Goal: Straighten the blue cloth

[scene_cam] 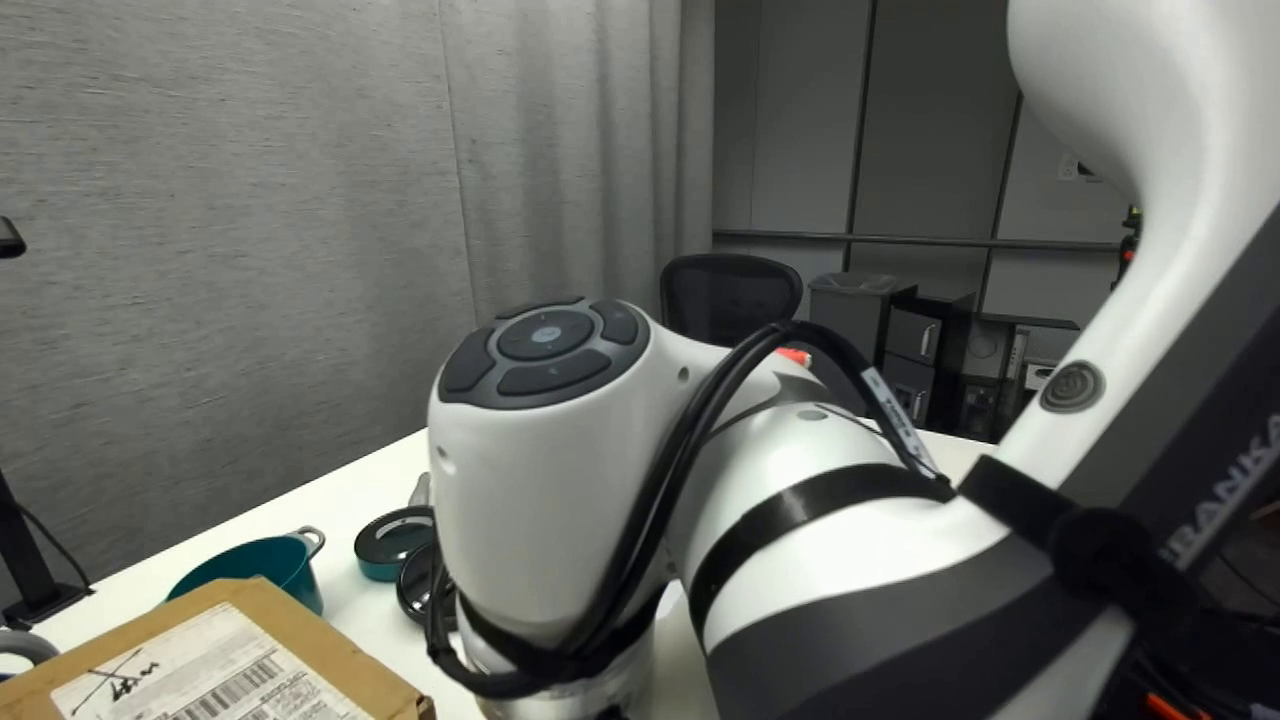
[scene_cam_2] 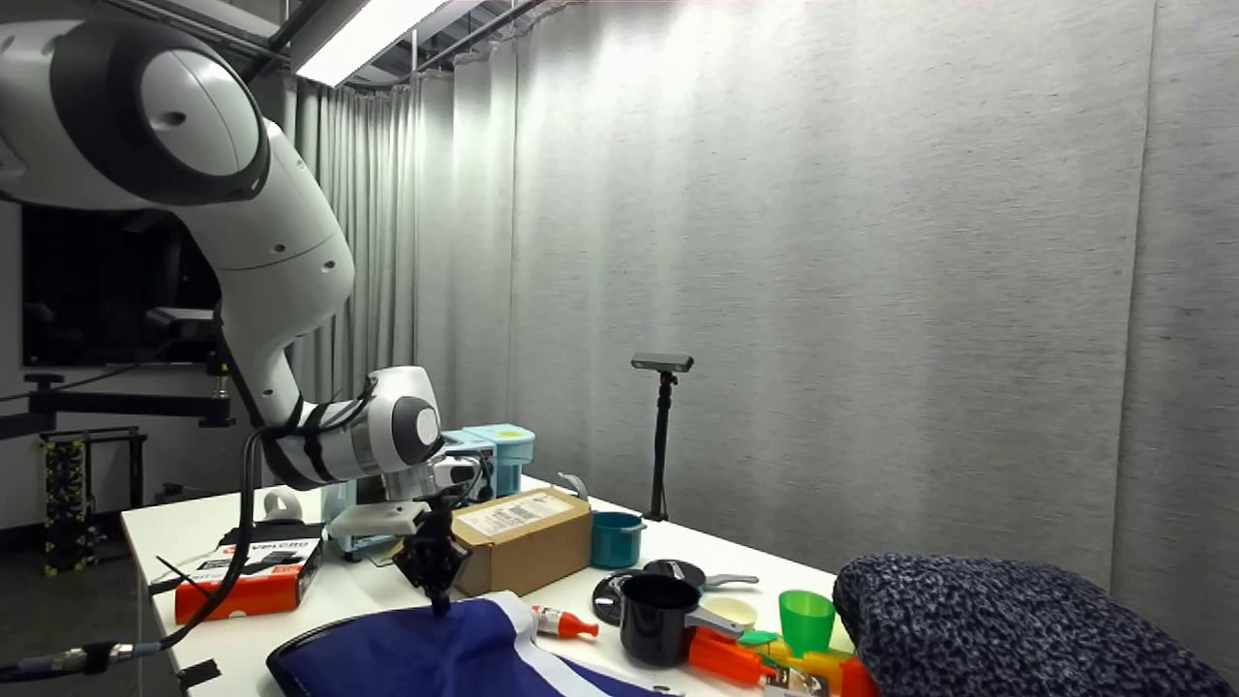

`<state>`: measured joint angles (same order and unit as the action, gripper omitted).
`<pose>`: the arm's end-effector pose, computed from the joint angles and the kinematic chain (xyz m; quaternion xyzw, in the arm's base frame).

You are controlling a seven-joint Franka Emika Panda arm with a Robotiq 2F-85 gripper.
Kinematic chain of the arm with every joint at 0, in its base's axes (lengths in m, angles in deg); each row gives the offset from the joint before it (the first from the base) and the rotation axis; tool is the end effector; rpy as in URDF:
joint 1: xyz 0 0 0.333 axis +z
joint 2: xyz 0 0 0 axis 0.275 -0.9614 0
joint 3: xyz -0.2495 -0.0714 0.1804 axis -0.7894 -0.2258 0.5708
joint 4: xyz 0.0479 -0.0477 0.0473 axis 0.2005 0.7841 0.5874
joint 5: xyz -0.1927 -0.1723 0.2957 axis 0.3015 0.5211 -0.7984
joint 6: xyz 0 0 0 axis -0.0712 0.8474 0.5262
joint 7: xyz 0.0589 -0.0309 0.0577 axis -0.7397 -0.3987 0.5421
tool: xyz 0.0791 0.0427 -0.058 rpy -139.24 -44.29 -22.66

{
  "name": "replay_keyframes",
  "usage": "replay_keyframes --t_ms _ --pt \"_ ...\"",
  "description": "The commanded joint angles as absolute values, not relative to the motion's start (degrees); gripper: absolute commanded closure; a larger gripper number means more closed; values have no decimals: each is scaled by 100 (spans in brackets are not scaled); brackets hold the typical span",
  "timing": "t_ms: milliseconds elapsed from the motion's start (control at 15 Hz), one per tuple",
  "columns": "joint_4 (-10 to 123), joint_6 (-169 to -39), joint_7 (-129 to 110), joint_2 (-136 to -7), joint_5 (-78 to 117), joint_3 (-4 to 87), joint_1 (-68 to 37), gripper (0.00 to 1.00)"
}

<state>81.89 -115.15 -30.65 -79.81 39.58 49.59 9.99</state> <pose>0.5185 0.3021 0.2309 0.9749 0.1943 0.0747 0.0790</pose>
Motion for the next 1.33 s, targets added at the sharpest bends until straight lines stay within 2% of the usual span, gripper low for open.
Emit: replay_keyframes --t_ms 0,400,1000,1267 --pt "8248 -11834 -3025 -8017 4184 4926 1091 100" --pt "8258 -12457 -2722 -8158 4196 4971 1180 100" --pt "8356 -12803 -3017 -8042 4530 4492 1450 100" --pt "8342 -12614 -2837 -8131 4265 4584 1332 100"
